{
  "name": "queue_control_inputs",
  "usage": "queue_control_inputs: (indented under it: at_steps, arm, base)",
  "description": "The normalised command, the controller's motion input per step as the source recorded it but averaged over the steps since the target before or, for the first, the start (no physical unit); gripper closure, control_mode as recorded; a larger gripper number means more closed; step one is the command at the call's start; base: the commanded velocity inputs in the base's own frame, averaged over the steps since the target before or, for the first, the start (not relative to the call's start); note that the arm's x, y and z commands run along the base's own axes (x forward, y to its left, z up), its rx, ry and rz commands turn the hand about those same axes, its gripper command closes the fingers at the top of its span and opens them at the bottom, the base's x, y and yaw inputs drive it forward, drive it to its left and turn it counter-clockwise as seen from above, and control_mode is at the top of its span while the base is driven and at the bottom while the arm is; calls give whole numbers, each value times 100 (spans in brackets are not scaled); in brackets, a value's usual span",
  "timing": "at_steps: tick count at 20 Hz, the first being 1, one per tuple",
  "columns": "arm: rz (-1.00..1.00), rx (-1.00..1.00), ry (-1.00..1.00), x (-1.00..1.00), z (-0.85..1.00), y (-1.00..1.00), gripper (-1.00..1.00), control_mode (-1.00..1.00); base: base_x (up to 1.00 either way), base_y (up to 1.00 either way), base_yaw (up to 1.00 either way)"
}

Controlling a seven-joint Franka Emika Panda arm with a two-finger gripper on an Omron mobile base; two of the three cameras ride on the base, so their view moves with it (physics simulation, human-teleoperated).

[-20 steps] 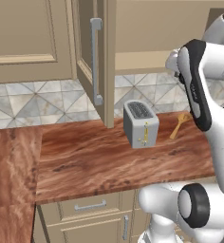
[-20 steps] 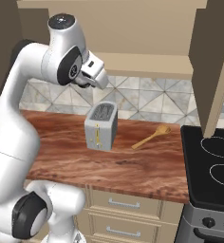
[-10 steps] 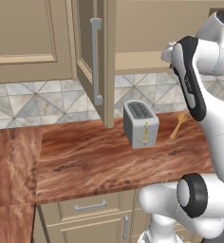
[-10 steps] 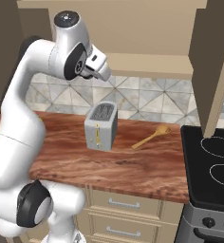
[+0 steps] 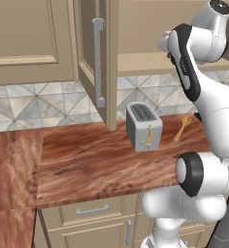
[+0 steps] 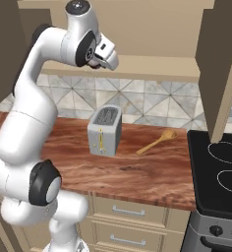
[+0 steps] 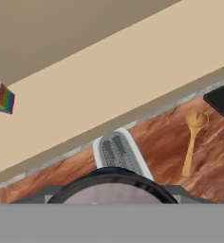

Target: Pick the boxed food and yogurt from the counter and place them in the cabinets closest to them.

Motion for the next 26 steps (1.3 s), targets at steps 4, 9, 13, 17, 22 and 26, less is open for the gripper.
queue_control_inputs:
  at_steps: [4, 9, 13, 17, 22, 26]
  arm:
    - [0, 0, 1, 54, -1, 2, 100, -100]
    - [0, 0, 6, 61, -3, 8, 100, -100]
    - [0, -3, 8, 62, -1, 8, 100, -100]
    - [0, -1, 12, 47, 0, 2, 100, -100]
    - [2, 0, 13, 11, 0, 0, 100, -100]
    - [1, 0, 2, 0, 0, 0, 100, -100]
  base:
    - [0, 0, 0]
    - [0, 0, 0]
    - [0, 0, 0]
    - [0, 0, 0]
    - [0, 0, 0]
    - [0, 0, 0]
